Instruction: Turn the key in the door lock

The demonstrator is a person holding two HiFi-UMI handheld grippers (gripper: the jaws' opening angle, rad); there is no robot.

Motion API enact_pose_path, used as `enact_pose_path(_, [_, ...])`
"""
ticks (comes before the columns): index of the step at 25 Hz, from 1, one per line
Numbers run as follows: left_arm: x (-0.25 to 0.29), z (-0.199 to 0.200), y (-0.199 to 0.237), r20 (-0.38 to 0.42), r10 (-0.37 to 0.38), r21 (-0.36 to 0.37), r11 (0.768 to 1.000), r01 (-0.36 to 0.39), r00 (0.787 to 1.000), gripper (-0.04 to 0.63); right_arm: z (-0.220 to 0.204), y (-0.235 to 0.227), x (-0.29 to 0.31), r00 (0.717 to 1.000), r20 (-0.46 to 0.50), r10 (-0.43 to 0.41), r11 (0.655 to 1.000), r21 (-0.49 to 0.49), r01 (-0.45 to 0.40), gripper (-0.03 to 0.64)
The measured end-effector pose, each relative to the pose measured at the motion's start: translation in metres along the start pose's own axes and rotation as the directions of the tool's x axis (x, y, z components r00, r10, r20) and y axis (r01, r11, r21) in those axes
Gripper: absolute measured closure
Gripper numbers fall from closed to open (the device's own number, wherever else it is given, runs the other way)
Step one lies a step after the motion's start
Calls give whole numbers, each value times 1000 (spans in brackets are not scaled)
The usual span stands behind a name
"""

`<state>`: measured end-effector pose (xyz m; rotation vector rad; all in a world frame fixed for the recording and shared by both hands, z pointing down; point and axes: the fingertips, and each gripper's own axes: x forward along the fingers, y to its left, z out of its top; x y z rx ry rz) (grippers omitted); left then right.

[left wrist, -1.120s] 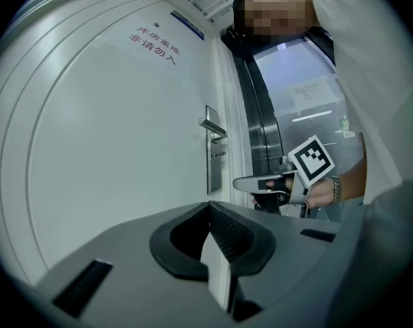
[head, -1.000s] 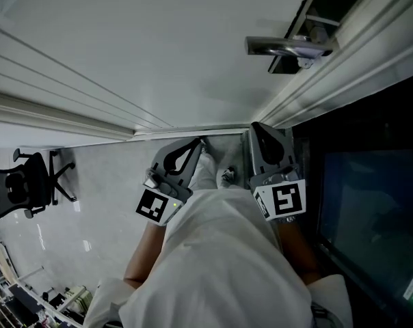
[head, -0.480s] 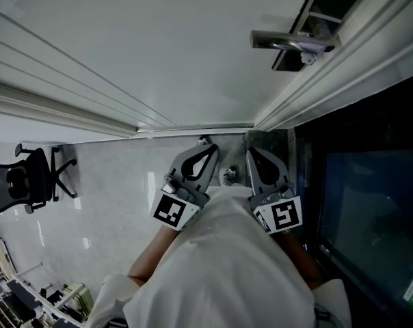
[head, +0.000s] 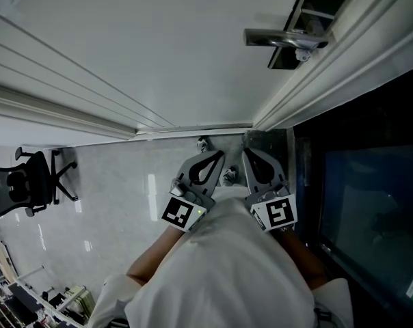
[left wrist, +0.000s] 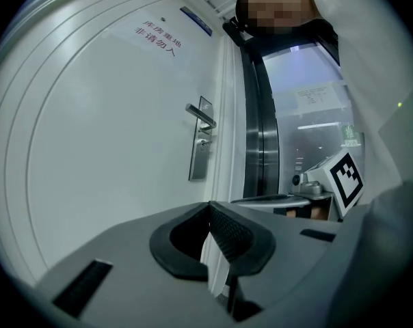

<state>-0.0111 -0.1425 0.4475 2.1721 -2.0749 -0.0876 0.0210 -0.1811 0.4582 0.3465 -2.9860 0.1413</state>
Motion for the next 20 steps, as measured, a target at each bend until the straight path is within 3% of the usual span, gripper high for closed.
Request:
enact_pose_path(11, [-13, -14, 9, -24, 73, -33, 997, -74, 997, 592, -7, -12, -3, 999, -13, -33, 999, 35, 34, 614])
enact_pose_path(20, [-11, -15, 11, -19, 73, -58, 996, -74, 997, 591, -19, -22, 1, 996, -68, -56, 996, 59, 60, 614])
